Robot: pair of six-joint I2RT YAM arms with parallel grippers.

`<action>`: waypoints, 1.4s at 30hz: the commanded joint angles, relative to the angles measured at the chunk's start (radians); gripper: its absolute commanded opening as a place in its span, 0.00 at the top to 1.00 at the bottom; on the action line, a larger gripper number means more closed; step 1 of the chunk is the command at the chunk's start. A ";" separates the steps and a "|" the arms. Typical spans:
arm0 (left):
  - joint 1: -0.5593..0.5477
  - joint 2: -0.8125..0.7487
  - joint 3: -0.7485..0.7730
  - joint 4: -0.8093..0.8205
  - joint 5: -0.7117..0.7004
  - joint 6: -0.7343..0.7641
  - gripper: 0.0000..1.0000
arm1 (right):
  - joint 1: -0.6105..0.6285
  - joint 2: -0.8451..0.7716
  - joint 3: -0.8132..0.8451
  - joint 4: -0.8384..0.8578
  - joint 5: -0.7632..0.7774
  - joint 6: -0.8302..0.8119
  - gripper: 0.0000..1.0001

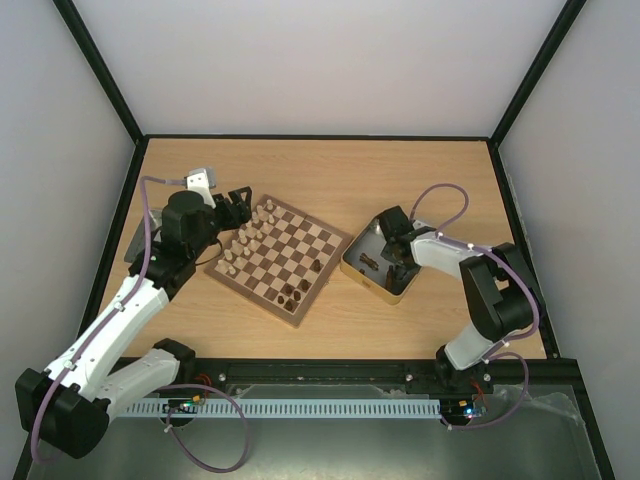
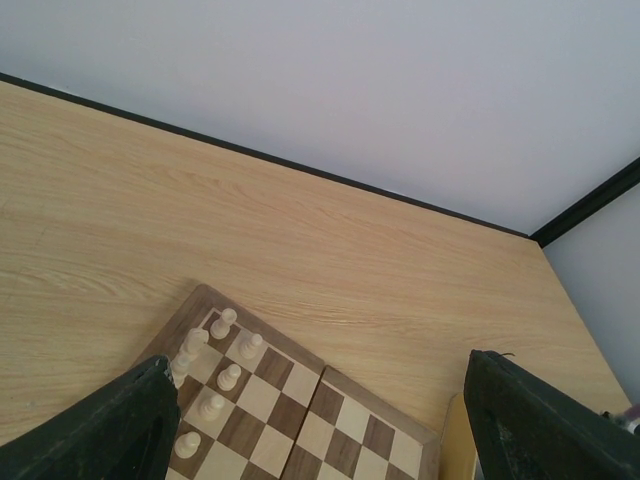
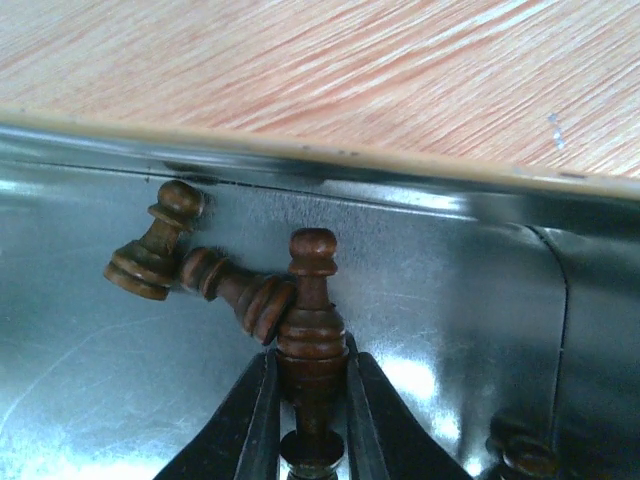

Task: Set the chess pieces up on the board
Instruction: Pick up the chess piece from the storage box.

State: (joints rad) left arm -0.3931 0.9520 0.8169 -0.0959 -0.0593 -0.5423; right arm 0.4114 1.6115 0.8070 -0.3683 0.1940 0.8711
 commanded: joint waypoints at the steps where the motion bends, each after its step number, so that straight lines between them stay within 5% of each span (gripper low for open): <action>1: 0.007 0.003 0.012 0.015 0.015 0.013 0.21 | -0.006 -0.003 0.021 0.016 -0.014 -0.028 0.89; 12: 0.004 0.073 0.011 0.078 0.254 -0.026 0.20 | -0.006 -0.256 -0.030 0.110 -0.247 -0.227 0.92; 21: -0.053 0.316 0.038 0.265 0.563 -0.248 0.21 | -0.006 -0.439 -0.121 0.338 -0.593 -0.494 0.92; 42: -0.254 0.784 0.341 0.472 0.761 -0.512 0.27 | -0.006 -0.643 -0.199 0.398 -0.673 -0.491 0.91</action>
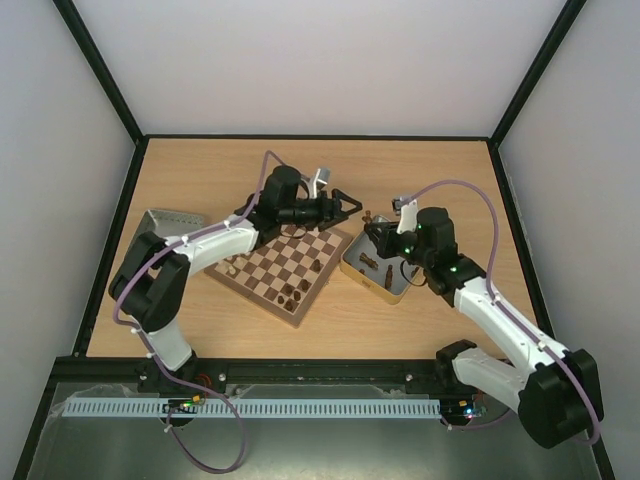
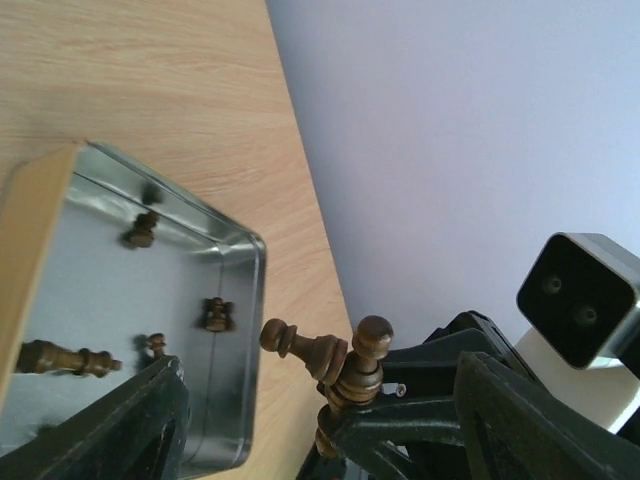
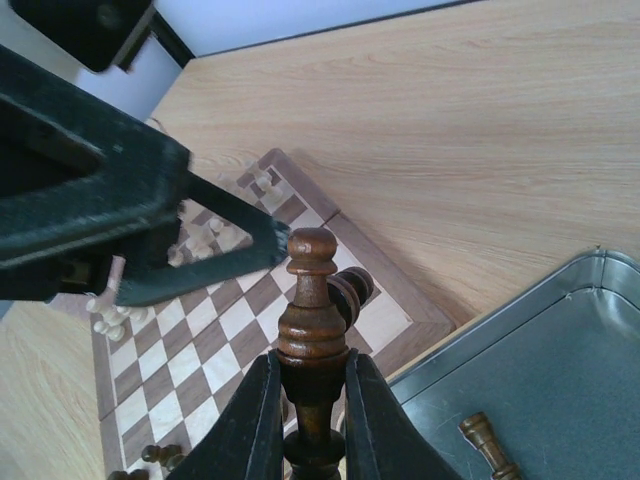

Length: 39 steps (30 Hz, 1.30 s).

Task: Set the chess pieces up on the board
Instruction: Pick up the chess piece from the storage box.

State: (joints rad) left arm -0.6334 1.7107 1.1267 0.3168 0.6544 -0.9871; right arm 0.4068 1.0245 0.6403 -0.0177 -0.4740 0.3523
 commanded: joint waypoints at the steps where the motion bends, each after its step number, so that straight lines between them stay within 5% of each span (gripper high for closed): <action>1: -0.014 0.026 0.024 0.081 0.039 -0.105 0.27 | -0.002 -0.081 -0.045 0.063 -0.004 0.042 0.91; 10: -0.031 0.061 -0.075 0.564 0.065 -0.700 0.25 | -0.002 -0.205 -0.056 0.121 -0.061 0.086 0.89; 16: -0.061 0.099 -0.071 0.715 0.071 -0.934 0.29 | -0.002 -0.235 -0.035 0.122 -0.093 0.083 0.89; 33: -0.092 0.119 -0.064 0.776 0.042 -1.096 0.69 | -0.002 -0.270 -0.037 0.131 -0.092 0.075 0.88; 36: -0.092 0.122 -0.054 0.749 0.042 -1.073 0.70 | -0.002 -0.270 -0.038 0.124 -0.083 0.076 0.87; 39: -0.092 0.122 -0.057 0.730 0.039 -1.055 0.59 | -0.002 -0.275 -0.037 0.124 -0.066 0.083 0.87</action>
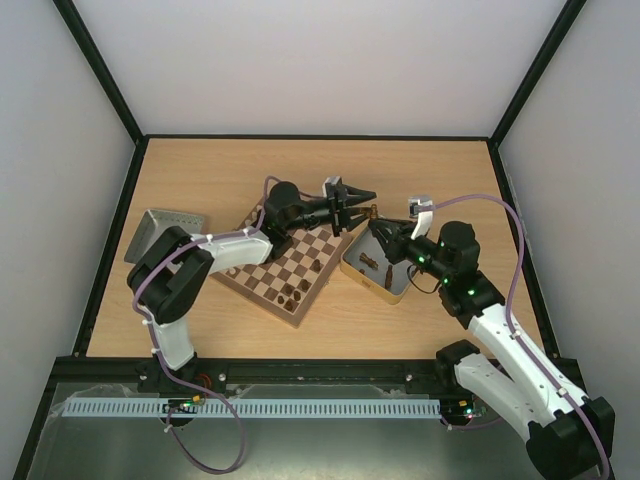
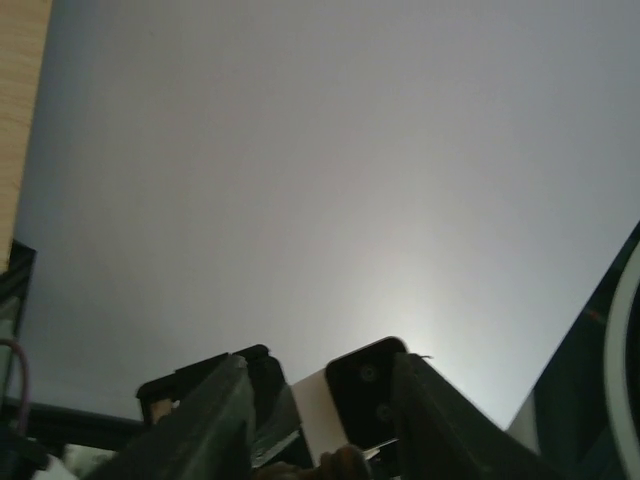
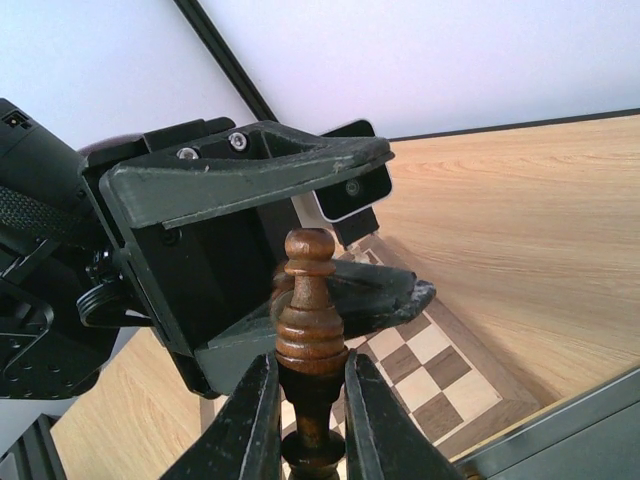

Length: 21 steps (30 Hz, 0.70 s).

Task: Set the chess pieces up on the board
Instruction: Pick up the chess piece from the storage box.

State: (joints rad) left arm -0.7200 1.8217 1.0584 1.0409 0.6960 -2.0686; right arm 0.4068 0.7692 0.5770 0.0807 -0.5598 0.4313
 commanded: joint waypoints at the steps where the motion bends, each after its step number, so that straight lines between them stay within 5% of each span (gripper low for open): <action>1: -0.006 0.011 0.007 -0.001 -0.003 0.031 0.55 | -0.002 -0.023 0.026 0.027 0.023 0.005 0.87; 10: -0.006 0.014 -0.015 0.011 -0.007 0.015 0.53 | -0.002 -0.028 0.028 0.043 0.045 0.015 0.87; 21: -0.007 0.016 -0.022 0.022 -0.011 -0.004 0.76 | -0.002 -0.028 0.020 0.046 0.036 0.014 0.88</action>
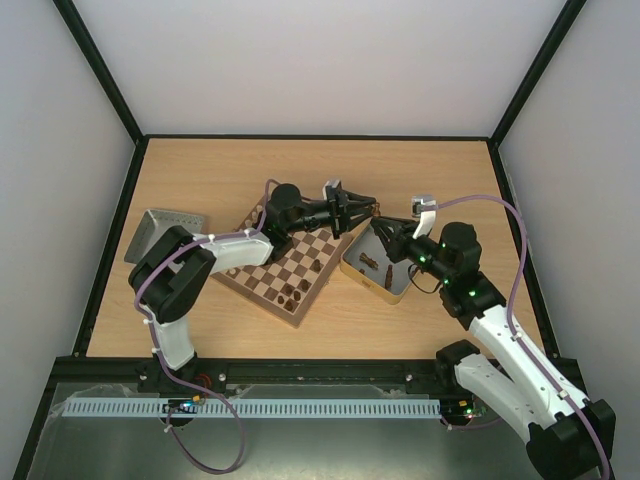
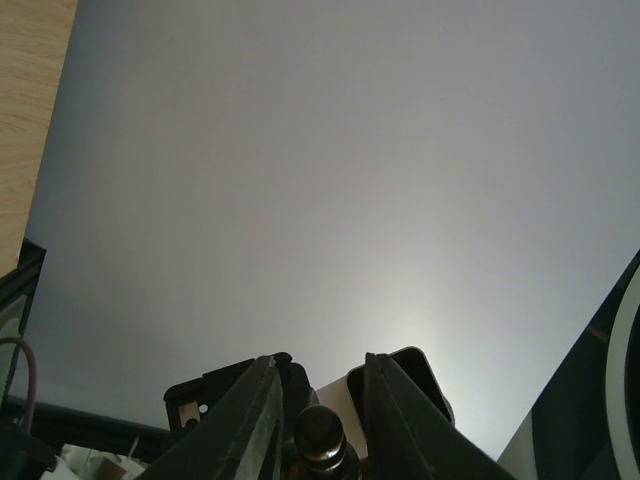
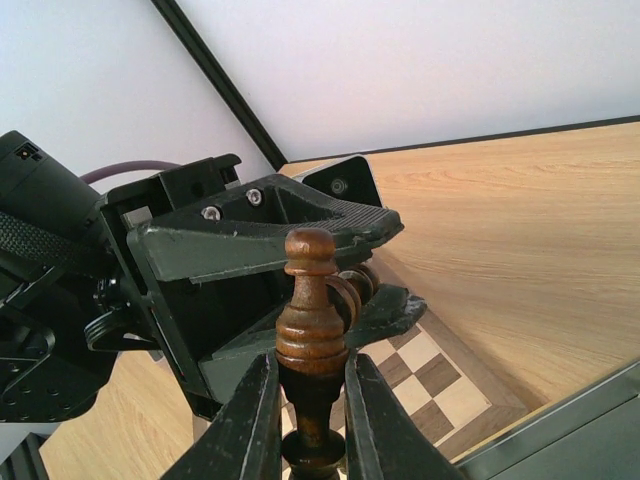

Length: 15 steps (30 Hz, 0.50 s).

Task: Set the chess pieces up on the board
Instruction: Pick up the chess piece from the storage box.

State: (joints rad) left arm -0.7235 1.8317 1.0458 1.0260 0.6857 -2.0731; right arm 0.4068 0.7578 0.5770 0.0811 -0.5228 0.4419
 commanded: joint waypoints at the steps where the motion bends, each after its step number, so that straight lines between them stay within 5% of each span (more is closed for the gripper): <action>1: -0.004 0.007 -0.010 0.036 -0.003 0.001 0.79 | -0.002 -0.017 0.020 0.046 -0.004 0.003 0.88; 7: -0.004 -0.002 0.004 -0.008 -0.010 0.054 0.96 | -0.002 -0.029 0.024 0.027 0.004 0.005 0.88; 15: 0.014 -0.077 0.017 -0.292 -0.068 0.370 0.98 | -0.002 -0.071 0.051 -0.033 0.112 0.010 0.87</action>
State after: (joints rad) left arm -0.7227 1.8256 1.0458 0.8856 0.6548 -1.9091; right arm 0.4068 0.7116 0.5800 0.0765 -0.4892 0.4480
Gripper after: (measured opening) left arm 0.103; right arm 0.128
